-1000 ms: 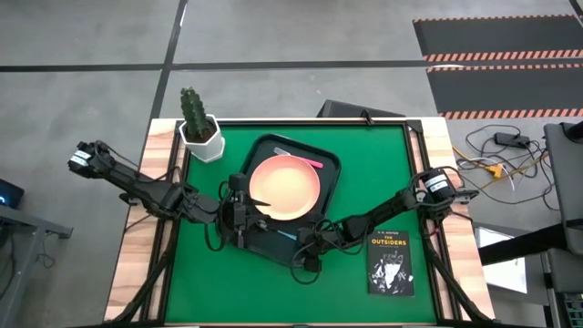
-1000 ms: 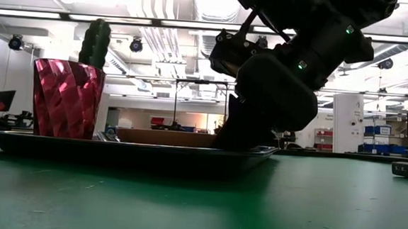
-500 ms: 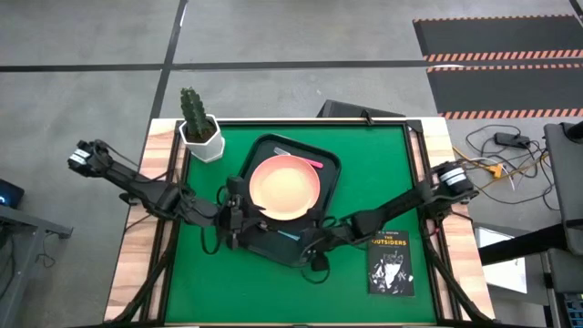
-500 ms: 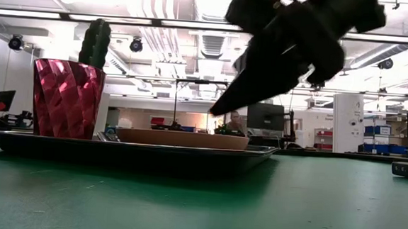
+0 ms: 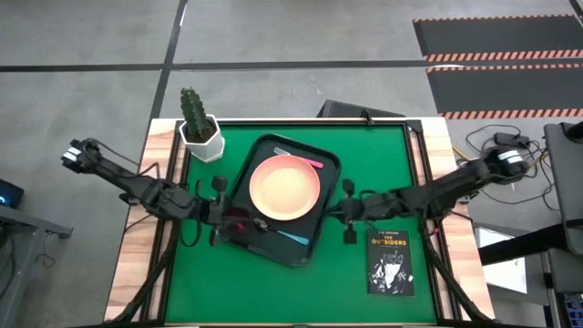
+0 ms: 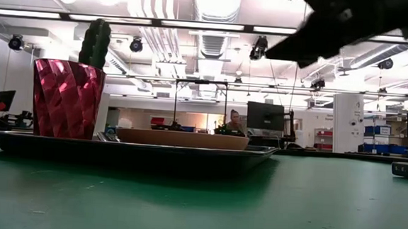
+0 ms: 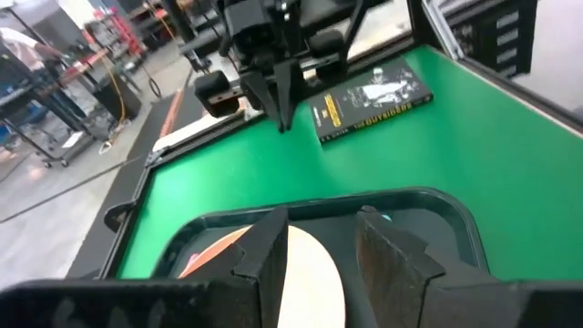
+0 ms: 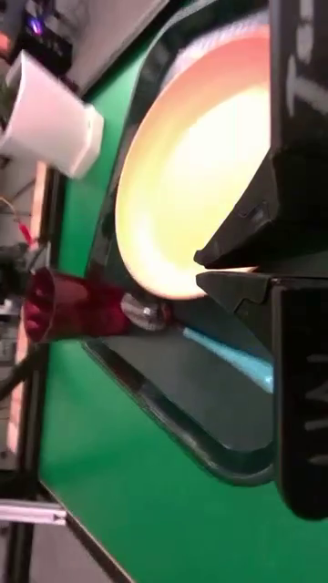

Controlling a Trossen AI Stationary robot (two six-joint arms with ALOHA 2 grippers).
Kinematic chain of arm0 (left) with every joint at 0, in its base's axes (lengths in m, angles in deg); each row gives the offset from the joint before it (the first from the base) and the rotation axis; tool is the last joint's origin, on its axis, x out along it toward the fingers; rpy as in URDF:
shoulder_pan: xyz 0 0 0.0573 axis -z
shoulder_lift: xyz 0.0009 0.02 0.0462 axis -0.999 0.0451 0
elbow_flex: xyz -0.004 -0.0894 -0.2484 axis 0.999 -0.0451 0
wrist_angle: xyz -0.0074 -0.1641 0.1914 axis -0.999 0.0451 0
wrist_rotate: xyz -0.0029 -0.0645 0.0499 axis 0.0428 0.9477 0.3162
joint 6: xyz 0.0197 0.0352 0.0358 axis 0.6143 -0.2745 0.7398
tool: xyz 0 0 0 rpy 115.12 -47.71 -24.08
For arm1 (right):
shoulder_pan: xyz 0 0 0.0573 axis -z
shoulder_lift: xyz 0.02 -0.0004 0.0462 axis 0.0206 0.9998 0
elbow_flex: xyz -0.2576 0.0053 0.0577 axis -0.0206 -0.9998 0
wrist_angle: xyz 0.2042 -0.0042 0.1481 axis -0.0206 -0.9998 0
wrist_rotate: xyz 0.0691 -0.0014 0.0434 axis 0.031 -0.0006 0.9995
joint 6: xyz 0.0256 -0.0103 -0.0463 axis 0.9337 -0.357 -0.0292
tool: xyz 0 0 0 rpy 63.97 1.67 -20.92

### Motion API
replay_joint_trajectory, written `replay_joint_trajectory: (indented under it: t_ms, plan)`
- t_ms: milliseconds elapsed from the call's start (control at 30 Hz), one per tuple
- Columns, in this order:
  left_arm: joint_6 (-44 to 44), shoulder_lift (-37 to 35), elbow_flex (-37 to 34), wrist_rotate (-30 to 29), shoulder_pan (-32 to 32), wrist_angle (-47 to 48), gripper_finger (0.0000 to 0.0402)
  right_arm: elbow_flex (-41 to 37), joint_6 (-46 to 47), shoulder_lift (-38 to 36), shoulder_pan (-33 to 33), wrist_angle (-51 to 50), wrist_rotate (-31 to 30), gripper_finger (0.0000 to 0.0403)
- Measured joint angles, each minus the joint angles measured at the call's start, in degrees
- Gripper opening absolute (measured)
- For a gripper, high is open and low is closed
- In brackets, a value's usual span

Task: Pick and place plate/cup/fork/spoon on tray
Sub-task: Return to Home Position

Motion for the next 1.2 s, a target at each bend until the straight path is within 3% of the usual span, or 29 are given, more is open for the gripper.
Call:
replay_joint_trajectory:
  t_ms: [300, 633, 1200]
  plan:
    - [-0.11, -12.28, -8.36, -0.01, -0.02, -2.85, 0.0109, -13.97, 0.43, -17.30, 0.19, 6.05, -0.97, 0.0009]
    - [-0.02, -23.91, -16.20, -0.02, -0.04, -3.53, 0.0109, -23.31, -0.73, -34.73, 0.19, 5.72, -1.62, 0.0009]
    - [0.26, -43.10, -26.80, -2.68, -0.07, -3.54, 0.0109, -27.09, -8.20, -56.18, 0.28, -12.28, -7.46, 0.0009]
